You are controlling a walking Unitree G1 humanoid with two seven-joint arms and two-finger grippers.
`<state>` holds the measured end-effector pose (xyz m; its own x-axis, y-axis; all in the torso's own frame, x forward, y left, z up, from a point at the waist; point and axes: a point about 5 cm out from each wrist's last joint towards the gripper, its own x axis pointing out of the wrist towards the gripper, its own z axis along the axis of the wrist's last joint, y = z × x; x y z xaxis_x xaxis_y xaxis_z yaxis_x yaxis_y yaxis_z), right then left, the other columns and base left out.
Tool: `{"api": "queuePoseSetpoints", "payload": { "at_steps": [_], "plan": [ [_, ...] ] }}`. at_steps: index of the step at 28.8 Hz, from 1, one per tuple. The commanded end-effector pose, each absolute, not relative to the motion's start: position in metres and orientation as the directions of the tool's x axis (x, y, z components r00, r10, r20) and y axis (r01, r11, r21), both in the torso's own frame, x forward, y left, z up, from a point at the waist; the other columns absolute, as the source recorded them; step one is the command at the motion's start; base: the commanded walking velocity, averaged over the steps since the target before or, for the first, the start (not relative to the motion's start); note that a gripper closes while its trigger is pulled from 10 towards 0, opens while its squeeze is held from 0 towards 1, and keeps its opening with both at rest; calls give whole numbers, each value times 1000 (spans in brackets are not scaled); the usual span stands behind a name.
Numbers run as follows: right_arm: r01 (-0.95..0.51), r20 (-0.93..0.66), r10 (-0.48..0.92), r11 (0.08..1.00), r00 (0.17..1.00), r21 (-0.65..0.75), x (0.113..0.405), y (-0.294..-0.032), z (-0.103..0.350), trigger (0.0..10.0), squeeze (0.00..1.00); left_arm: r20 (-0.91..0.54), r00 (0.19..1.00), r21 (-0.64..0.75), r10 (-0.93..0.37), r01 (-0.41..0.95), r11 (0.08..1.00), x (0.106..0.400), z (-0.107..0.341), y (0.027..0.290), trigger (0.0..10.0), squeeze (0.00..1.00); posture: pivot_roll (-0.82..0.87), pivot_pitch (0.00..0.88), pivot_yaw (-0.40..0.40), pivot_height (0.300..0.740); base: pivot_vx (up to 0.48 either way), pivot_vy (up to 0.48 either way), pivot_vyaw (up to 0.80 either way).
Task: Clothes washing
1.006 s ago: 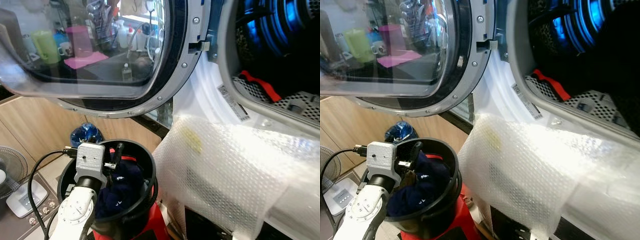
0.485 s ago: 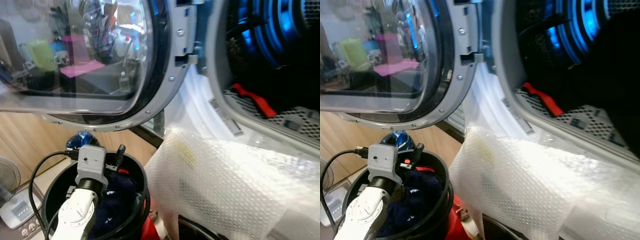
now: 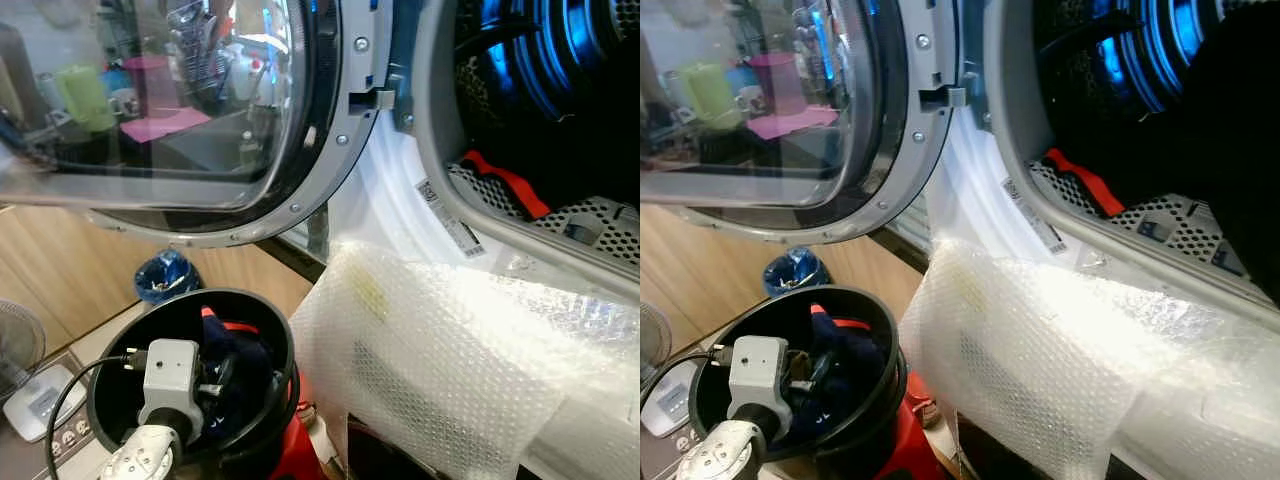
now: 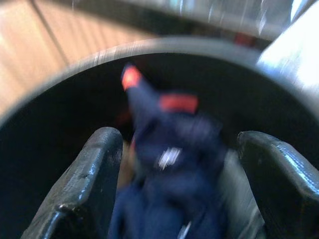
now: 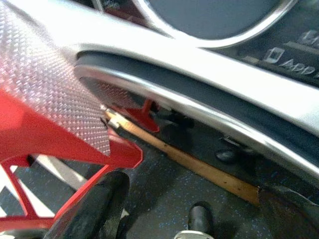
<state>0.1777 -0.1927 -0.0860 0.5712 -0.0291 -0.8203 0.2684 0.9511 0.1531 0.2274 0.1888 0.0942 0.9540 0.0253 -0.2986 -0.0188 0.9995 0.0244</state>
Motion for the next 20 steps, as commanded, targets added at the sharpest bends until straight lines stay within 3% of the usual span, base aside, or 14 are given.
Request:
{"api": "queuePoseSetpoints", "payload": {
  "at_steps": [1, 2, 6, 11, 20],
  "plan": [
    [260, -827, -26, 954, 562, 147, 176, -194, -87, 10000, 0, -396, 915, 12, 74, -75, 997, 226, 83, 204, 10000, 604, 126, 101, 20, 740, 0, 0, 0],
    [254, -828, -24, 956, 561, 144, 175, -194, -87, 10000, 0, -436, 894, 1, 104, -115, 993, 229, 79, 213, 10000, 1000, 131, 105, 5, 740, 0, 0, 0],
    [219, -832, -17, 968, 555, 126, 176, -197, -86, 10000, 0, -520, 849, 77, 88, -56, 995, 251, 76, 244, 10000, 1000, 127, 109, -21, 740, 0, 0, 0],
    [188, -827, -21, 977, 561, 103, 179, -208, -83, 10000, 0, -526, 849, 127, 56, 13, 992, 283, 77, 261, 10000, 1000, 103, 109, -60, 740, 0, 0, 0],
    [159, -824, -39, 985, 565, 62, 179, -226, -79, 10000, 0, -533, 846, 72, -5, 51, 996, 315, 73, 248, 10000, 1000, 60, 134, -120, 740, 0, 0, 0]
  ]
}}
